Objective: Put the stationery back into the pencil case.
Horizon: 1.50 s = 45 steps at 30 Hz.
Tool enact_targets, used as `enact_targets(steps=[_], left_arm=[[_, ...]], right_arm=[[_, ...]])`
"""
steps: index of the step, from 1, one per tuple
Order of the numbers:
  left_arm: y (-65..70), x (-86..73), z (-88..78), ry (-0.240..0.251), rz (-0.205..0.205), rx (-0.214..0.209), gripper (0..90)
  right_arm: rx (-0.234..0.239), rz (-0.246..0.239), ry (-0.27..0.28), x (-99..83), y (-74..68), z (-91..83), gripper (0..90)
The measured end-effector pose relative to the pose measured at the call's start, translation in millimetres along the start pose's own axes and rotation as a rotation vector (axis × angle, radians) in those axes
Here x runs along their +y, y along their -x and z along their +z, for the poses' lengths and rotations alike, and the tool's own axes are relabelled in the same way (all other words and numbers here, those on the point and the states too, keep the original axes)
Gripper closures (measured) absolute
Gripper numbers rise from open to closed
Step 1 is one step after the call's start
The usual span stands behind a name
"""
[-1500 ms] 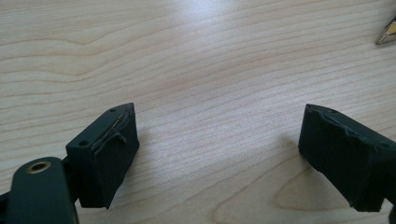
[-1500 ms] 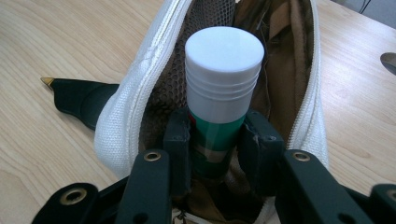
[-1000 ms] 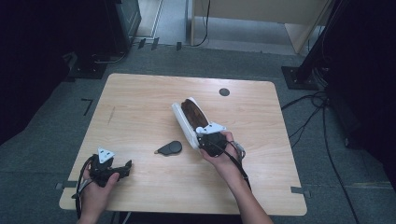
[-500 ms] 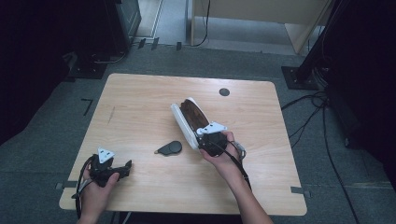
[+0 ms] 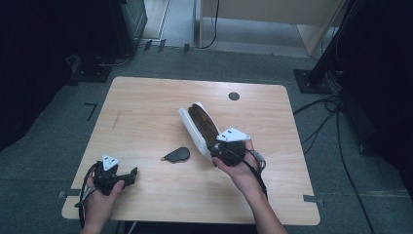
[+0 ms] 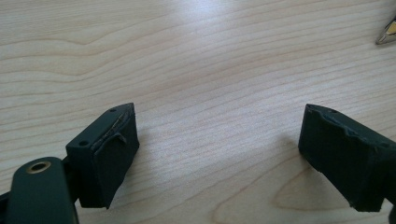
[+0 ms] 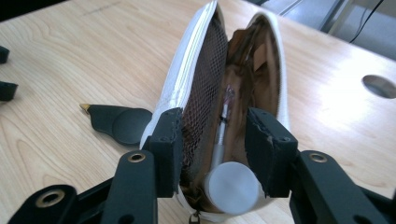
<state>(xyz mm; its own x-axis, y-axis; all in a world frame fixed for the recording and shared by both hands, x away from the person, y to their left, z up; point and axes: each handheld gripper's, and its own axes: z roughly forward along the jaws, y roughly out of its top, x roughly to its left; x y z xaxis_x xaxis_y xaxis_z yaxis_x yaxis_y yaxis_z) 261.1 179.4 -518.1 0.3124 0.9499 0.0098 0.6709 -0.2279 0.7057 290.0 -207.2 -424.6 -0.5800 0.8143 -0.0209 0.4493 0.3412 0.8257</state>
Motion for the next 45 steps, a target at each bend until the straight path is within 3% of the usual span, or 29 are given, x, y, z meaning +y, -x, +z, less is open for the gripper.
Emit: enact_targets(steps=[9,15,19,23,26,30,45], left_arm=[[0.0,0.0,0.0,0.0,0.0,0.0,12.1],[0.0,0.0,0.0,0.0,0.0,0.0,12.1],[0.0,0.0,0.0,0.0,0.0,0.0,12.1],[0.0,0.0,0.0,0.0,0.0,0.0,12.1],[0.0,0.0,0.0,-0.001,0.001,0.0,12.1],[0.0,0.0,0.0,0.0,0.001,0.0,12.1],[0.0,0.0,0.0,0.0,0.001,0.0,12.1]], right_arm=[[-0.021,-0.008,-0.006,-10.0,-1.1,-21.3,76.1],[-0.046,0.021,-0.006,-26.0,-0.6,-30.1,72.7],[-0.063,0.037,-0.024,-33.7,1.1,-23.4,70.8],[-0.068,0.027,-0.003,-34.2,-1.2,-18.2,67.7],[-0.079,-0.004,0.006,-33.7,-5.6,-16.1,73.0],[-0.075,-0.006,0.0,-33.4,-6.1,-12.4,74.5],[-0.087,0.005,-0.015,-15.5,-1.3,18.6,75.9]])
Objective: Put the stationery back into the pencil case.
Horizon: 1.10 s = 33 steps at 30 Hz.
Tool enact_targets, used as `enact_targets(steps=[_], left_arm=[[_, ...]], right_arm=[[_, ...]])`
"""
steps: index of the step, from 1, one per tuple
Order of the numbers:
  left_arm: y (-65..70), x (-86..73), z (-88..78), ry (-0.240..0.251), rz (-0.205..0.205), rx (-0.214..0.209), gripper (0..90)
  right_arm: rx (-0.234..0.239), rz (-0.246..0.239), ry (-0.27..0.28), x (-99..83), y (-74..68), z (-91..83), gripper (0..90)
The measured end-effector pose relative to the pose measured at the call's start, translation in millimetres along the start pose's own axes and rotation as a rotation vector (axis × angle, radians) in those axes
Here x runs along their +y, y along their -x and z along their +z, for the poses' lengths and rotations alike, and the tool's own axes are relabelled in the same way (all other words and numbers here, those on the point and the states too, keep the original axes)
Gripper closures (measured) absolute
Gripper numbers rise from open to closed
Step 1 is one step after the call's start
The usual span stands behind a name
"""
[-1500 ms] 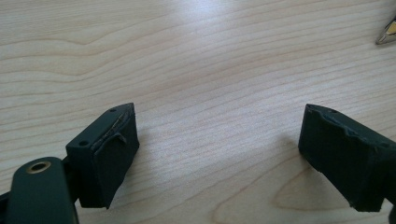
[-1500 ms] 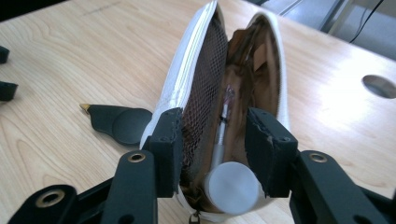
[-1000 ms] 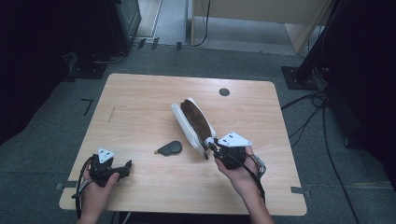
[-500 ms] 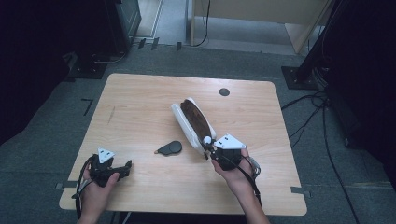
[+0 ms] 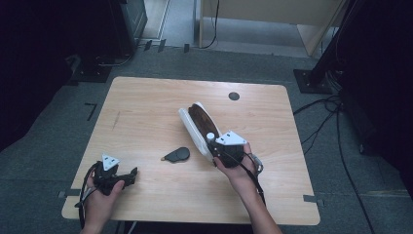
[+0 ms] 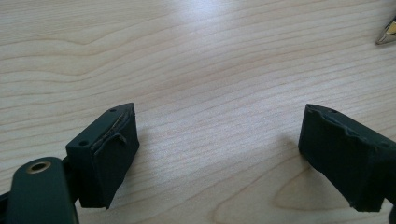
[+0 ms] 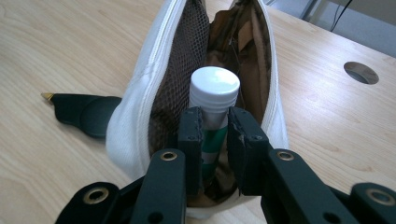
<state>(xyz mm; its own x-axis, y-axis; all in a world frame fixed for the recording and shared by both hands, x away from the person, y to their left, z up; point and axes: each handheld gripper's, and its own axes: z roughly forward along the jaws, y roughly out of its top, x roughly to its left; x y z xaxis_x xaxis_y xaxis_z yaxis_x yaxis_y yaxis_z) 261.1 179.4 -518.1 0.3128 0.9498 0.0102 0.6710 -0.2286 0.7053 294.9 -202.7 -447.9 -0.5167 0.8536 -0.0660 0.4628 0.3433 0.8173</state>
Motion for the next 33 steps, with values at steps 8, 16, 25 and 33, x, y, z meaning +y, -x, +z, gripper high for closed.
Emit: enact_targets(steps=[8,16,25,33], left_arm=[[0.0,0.0,0.0,0.0,-0.001,0.0,12.1],[0.0,0.0,0.0,0.001,0.0,-0.001,12.1],[-0.1,0.0,0.1,0.001,0.0,0.0,12.1],[0.0,0.0,0.1,0.002,-0.001,0.0,12.1]], right_arm=[[-0.003,0.004,-0.02,7.2,2.0,15.6,75.9],[-0.008,0.014,-0.02,9.2,1.9,20.8,77.1],[0.035,0.018,0.061,23.9,0.3,-8.6,75.9],[0.186,-0.012,0.111,34.2,-26.0,-27.9,69.8]])
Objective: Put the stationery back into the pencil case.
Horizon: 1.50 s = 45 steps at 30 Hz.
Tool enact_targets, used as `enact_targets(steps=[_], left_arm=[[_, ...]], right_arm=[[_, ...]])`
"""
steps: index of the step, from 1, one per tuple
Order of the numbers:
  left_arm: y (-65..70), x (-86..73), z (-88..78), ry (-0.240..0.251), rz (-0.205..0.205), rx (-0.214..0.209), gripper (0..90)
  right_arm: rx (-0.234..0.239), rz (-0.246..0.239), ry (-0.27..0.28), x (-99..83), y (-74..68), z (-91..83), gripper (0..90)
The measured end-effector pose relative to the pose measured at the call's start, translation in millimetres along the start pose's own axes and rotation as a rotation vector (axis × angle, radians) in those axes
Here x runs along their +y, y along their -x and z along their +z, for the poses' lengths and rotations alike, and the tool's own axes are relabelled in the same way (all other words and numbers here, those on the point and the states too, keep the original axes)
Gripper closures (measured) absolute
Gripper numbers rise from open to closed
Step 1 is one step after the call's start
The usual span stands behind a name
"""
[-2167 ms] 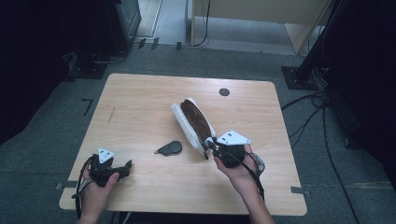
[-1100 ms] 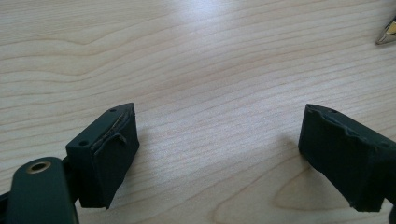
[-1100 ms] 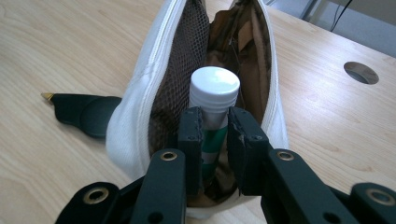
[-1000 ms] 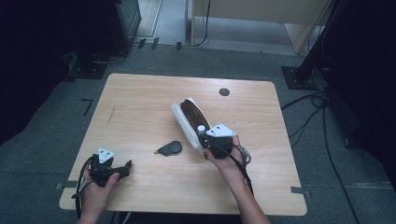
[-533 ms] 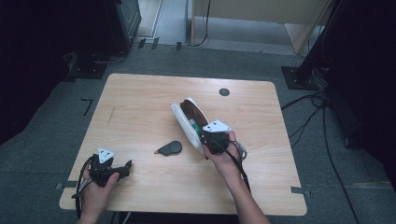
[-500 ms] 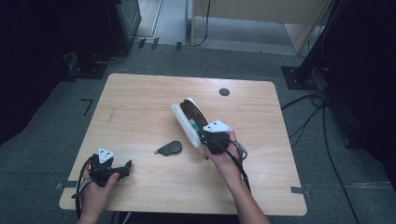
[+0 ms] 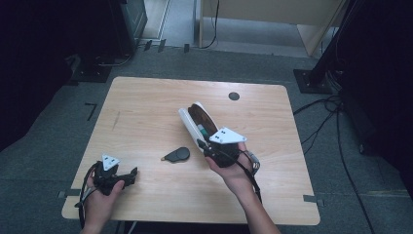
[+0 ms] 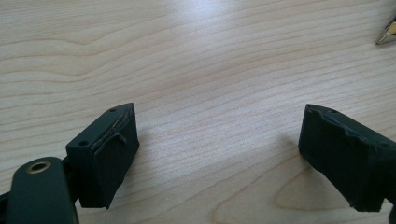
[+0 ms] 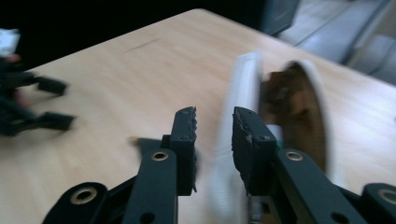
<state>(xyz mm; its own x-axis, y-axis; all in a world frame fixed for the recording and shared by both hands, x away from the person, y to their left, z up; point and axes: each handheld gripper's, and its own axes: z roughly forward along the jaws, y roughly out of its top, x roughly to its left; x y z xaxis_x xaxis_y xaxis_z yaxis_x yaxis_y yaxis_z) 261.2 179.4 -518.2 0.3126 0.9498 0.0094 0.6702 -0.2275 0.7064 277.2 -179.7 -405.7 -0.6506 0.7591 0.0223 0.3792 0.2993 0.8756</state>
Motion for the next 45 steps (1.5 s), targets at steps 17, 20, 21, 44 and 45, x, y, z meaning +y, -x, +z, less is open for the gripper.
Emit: enact_targets(steps=[17,20,21,44,45], left_arm=[[0.6,0.4,0.4,-0.001,-0.006,0.006,11.9],[0.6,0.4,0.7,-0.001,-0.016,0.012,11.0],[1.4,0.8,0.9,-0.002,-0.019,0.018,11.0],[71.2,32.0,25.0,0.056,0.151,-0.234,61.0],[73.9,34.0,27.7,0.05,0.16,-0.233,61.1]], right_arm=[[-0.017,0.018,-0.103,-49.6,-31.1,56.1,74.0],[-0.022,0.041,-0.114,-58.1,-31.4,62.6,74.7],[-0.025,0.043,-0.115,-60.9,-31.6,64.7,74.8],[-0.11,0.097,-0.112,-78.7,-28.2,64.8,79.4],[-0.109,0.097,-0.109,-78.8,-27.7,64.0,79.2]])
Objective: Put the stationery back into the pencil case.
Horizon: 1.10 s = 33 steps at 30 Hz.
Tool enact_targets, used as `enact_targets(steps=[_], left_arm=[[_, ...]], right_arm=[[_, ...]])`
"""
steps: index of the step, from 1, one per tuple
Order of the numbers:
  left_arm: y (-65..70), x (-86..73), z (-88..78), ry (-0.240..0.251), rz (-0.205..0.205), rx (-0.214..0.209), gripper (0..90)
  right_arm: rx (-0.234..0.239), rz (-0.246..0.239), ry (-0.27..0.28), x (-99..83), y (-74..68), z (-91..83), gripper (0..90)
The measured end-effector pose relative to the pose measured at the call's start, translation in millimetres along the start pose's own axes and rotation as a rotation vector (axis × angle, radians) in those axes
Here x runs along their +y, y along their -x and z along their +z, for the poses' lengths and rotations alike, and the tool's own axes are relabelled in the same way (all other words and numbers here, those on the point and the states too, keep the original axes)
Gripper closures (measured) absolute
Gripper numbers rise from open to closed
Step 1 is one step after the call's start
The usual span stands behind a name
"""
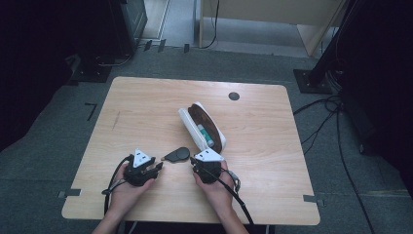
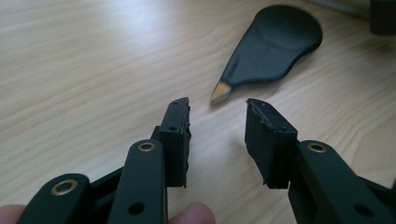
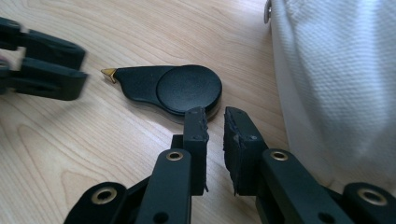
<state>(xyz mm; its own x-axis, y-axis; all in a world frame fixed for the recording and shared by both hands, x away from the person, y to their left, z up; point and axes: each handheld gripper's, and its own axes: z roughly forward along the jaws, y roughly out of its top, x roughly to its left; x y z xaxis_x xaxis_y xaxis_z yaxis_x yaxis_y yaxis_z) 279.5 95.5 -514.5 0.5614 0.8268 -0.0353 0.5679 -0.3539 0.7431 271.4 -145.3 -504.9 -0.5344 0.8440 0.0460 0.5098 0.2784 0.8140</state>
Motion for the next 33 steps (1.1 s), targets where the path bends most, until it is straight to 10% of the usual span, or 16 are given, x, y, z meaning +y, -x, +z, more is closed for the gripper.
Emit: enact_targets(steps=[27,33], left_arm=[[6.3,10.0,10.6,-0.032,0.123,-0.081,83.0],[2.1,-0.5,-0.8,-0.031,0.175,-0.151,83.0]], right_arm=[[0.033,0.009,-0.003,-8.7,8.7,-7.2,76.5],[0.083,-0.01,-0.001,-8.4,10.4,-10.8,71.8]])
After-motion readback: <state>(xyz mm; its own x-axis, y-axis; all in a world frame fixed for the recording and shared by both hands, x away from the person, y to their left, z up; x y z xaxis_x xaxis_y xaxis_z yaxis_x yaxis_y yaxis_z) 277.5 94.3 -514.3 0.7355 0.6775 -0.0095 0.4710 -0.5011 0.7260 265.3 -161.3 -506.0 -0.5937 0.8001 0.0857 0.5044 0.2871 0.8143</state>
